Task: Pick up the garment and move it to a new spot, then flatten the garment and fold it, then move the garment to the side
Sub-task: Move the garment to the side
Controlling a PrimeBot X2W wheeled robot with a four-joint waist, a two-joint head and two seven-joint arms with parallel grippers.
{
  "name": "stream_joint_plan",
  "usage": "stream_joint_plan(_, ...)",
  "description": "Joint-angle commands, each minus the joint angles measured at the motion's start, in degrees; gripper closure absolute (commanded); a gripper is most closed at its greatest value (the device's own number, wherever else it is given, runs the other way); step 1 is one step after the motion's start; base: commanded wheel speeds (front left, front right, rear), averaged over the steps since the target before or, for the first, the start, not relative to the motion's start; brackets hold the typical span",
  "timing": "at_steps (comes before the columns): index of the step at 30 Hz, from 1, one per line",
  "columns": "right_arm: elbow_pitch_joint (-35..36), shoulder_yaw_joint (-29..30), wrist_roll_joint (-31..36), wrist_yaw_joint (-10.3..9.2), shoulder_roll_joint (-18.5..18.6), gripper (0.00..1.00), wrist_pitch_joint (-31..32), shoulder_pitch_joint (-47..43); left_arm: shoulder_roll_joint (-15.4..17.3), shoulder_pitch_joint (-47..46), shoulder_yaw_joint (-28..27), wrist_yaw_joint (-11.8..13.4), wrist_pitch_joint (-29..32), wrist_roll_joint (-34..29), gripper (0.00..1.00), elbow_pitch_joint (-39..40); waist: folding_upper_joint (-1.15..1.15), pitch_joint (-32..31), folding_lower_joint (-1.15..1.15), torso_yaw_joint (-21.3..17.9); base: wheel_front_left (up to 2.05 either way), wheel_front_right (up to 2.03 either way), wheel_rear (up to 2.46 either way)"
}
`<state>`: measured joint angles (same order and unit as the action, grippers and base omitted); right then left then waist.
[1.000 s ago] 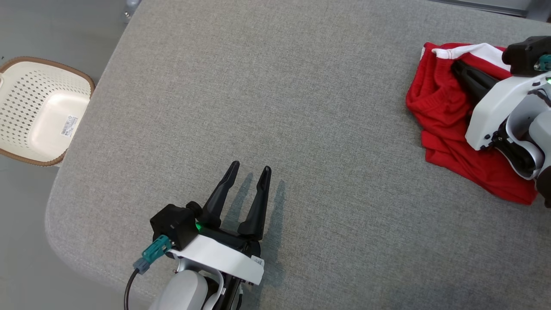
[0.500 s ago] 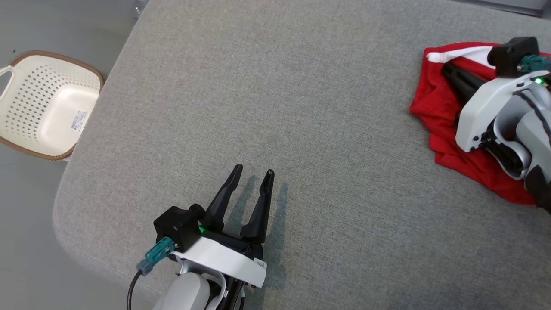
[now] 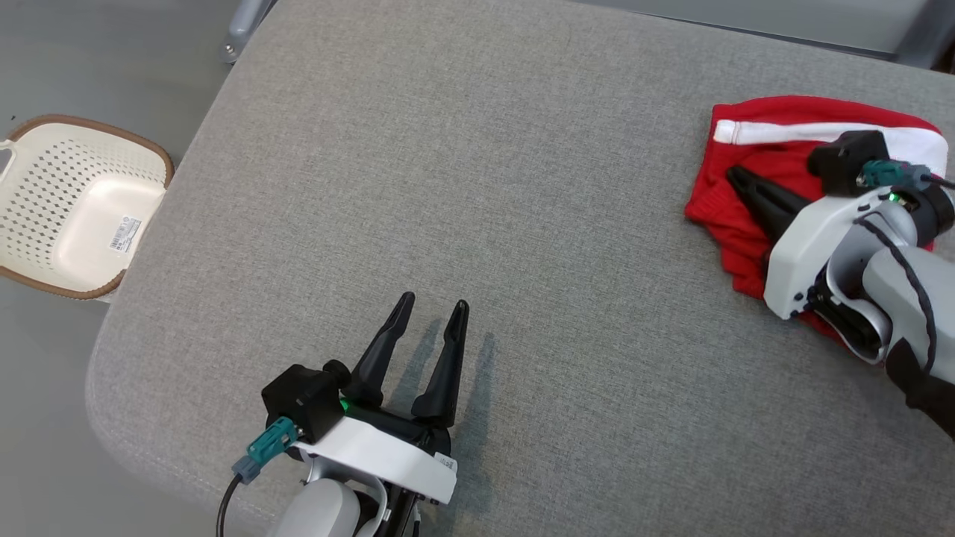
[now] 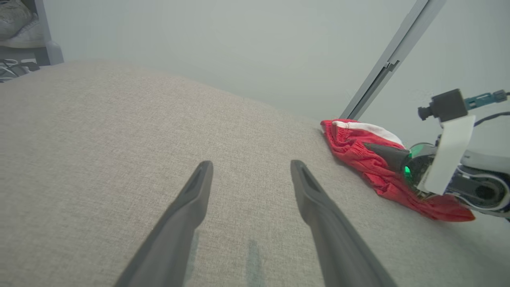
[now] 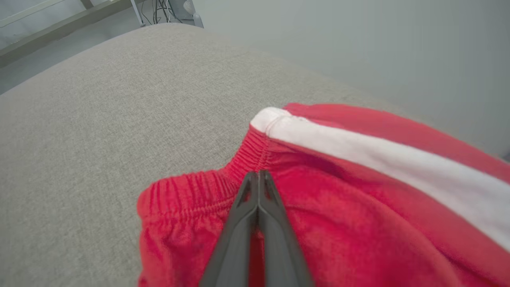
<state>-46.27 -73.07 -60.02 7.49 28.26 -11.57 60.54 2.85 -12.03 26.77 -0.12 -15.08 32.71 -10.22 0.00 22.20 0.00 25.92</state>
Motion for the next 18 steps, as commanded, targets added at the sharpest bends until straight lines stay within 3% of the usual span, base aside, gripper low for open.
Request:
stream_joint_plan(1, -0.04, -0.19, 0.18, 0.00, 0.00, 1.00, 0.38, -0.90, 0.17, 0.04, -0.33, -0.03, -0.06, -0.36, 0.00, -0.17, 0.00, 0.13, 0.00, 0.21, 0.00, 0.00, 0.00)
stream_joint_plan(7, -0.90, -0.37, 0.34, 0.00, -1.65, 1.00, -0.32, -2.32, 0.18, 0.83, -1.12, 0.17, -0.06, -0.71, 0.00, -0.83, 0.00, -1.01, 0.00, -0.65, 0.00, 0.00, 0.00)
stream_joint_plan(18, 1.09, 3.77, -0.44, -0.01, -0.89, 1.00, -3.64, -2.17, 0.19, 1.98, -5.09, -0.65, -0.06, -3.72, 0.00, -1.48, 0.00, -9.61, 0.00, -7.93, 0.00, 0.00, 0.00)
